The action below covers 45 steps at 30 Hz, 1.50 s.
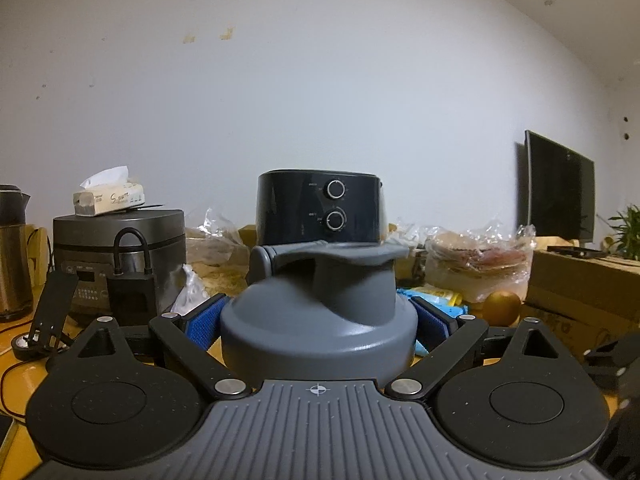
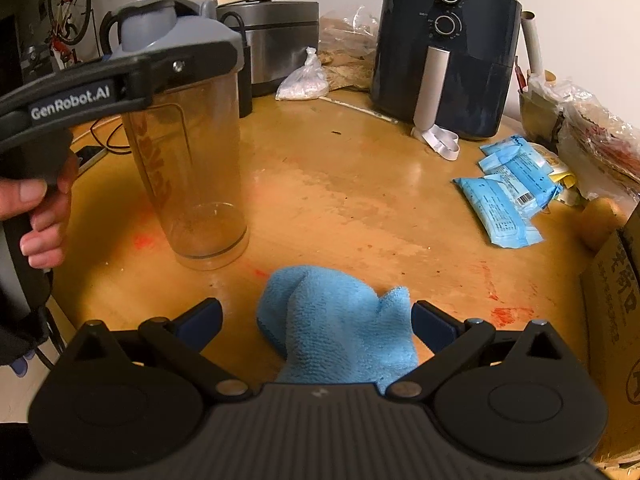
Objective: Clean container
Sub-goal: 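Lower the right gripper toward the blue cloth while the left gripper holds the bottle, then close the right gripper on the blue microfiber cloth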
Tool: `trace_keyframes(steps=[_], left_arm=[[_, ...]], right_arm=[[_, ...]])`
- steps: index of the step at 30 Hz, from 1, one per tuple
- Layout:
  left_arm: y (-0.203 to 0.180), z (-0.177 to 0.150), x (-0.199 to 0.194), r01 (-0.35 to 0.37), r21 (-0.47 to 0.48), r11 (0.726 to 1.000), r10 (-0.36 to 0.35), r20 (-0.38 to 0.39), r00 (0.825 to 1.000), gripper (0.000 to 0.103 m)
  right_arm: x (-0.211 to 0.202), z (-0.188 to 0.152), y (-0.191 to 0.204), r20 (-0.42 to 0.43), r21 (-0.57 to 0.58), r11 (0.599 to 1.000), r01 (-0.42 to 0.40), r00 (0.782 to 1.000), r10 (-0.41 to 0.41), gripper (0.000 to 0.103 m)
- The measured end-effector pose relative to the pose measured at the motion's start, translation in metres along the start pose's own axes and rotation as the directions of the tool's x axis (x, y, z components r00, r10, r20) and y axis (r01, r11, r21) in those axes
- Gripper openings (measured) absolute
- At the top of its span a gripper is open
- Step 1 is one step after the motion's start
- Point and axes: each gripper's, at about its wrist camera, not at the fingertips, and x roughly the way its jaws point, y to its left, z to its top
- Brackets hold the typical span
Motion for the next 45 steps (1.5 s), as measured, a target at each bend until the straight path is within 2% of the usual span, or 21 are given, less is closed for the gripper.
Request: trace_keyframes(steps=[5, 8, 10, 12, 13, 14, 16, 19, 30, 39, 45], left_arm=[[-0.002, 0.002, -0.001, 0.003, 0.003, 1.0, -0.003, 0.007, 1.0, 0.095], [-0.002, 0.002, -0.001, 0.001, 0.002, 1.0, -0.001, 0.007, 1.0, 0.095], [-0.003, 0.002, -0.001, -0.002, 0.001, 1.0, 0.002, 0.006, 1.0, 0.095], [-0.002, 0.002, -0.001, -0.001, 0.0, 1.0, 0.001, 0.005, 1.0, 0.095], [-0.002, 0.002, -0.001, 0.0, 0.001, 1.0, 0.0, 0.006, 1.0, 0.094], [-0.003, 0.002, -0.001, 0.002, 0.003, 1.0, -0.002, 0.006, 1.0, 0.094], [-0.002, 0.002, -0.001, 0.003, 0.004, 1.0, -0.003, 0.007, 1.0, 0.094], [-0.002, 0.001, -0.001, 0.004, 0.006, 1.0, -0.004, 0.008, 1.0, 0.094], [-0.002, 0.001, -0.001, 0.003, 0.01, 1.0, -0.003, 0.011, 1.0, 0.095], [-0.002, 0.002, -0.001, 0.007, 0.012, 1.0, -0.007, 0.008, 1.0, 0.094], [0.0, 0.002, -0.001, 0.016, 0.013, 1.0, -0.016, 0.003, 1.0, 0.094]], right_arm=[[0.004, 0.001, 0.004, -0.013, -0.016, 1.0, 0.001, 1.0, -0.001, 0.102], [0.009, 0.001, 0.004, -0.031, -0.015, 1.0, -0.001, 1.0, 0.0, 0.091], [0.013, 0.0, 0.003, -0.048, -0.007, 1.0, 0.004, 0.999, -0.004, 0.076], [0.016, -0.001, 0.002, -0.056, 0.002, 1.0, 0.006, 0.998, -0.006, 0.067], [0.017, -0.002, 0.001, -0.059, 0.01, 1.0, 0.006, 0.998, -0.006, 0.054], [0.019, -0.002, -0.001, -0.064, 0.018, 1.0, 0.005, 0.998, -0.004, 0.048], [0.022, -0.003, -0.003, -0.076, 0.034, 0.999, 0.006, 0.997, -0.003, 0.022], [0.024, -0.005, -0.005, -0.086, 0.039, 0.999, 0.012, 0.996, -0.009, 0.011], [0.02, -0.013, 0.0, -0.041, 0.023, 0.999, 0.025, 0.999, -0.024, 0.005], [0.009, -0.022, 0.0, 0.063, 0.06, 0.998, 0.015, 0.998, -0.019, 0.005], [-0.006, -0.026, 0.0, 0.169, 0.065, 0.998, -0.006, 0.986, -0.005, 0.005]])
